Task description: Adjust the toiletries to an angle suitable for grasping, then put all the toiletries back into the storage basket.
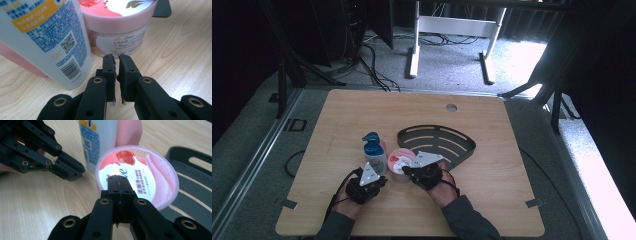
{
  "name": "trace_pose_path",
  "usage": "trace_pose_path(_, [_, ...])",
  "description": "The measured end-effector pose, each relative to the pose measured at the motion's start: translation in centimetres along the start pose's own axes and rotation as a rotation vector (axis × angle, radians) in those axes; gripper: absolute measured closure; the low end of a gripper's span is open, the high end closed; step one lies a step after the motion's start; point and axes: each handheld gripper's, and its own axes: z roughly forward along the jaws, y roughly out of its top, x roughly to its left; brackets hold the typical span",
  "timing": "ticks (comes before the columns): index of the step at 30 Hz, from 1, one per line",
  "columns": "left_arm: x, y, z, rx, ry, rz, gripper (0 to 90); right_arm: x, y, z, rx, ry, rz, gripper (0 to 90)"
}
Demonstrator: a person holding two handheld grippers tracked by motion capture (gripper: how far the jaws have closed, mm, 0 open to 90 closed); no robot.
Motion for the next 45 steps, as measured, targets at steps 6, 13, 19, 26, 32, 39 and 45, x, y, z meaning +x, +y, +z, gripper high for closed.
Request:
trace_pose_path(6, [0.3,0.0,0.2,-0.001,0.003,-0.014,81.7,-0.7,-0.1,-0.7,0.039,0.017,0.033,90.0])
trace_pose_path(13, [0.2,0.0,0.4,-0.001,-0.001,-0.003,80.6,-0.7,-1.1,-2.5,0.062,0.047,0.024,90.0])
trace_pose_path(19, [0.1,0.0,0.5,-0.017,-0.024,-0.007,80.4,-0.6,-2.1,-3.9,0.069,0.031,0.004,90.0])
trace_pose_path(26, [-0.1,0.3,0.7,-0.024,-0.039,0.012,78.4,-1.2,-3.4,-5.5,0.069,0.037,-0.004,90.0])
trace_pose_path(32, [-0.8,1.1,1.4,-0.024,-0.058,0.053,74.5,-2.0,-4.4,-6.9,0.071,0.039,0.004,90.0])
trace_pose_path(39, [-1.2,1.2,1.4,-0.037,-0.098,0.073,69.0,-2.2,-4.9,-7.5,0.071,0.047,0.01,90.0])
trace_pose_path(45, [-1.1,1.1,1.1,-0.055,-0.143,0.064,57.8,-1.9,-5.4,-7.9,0.036,0.061,0.002,85.5])
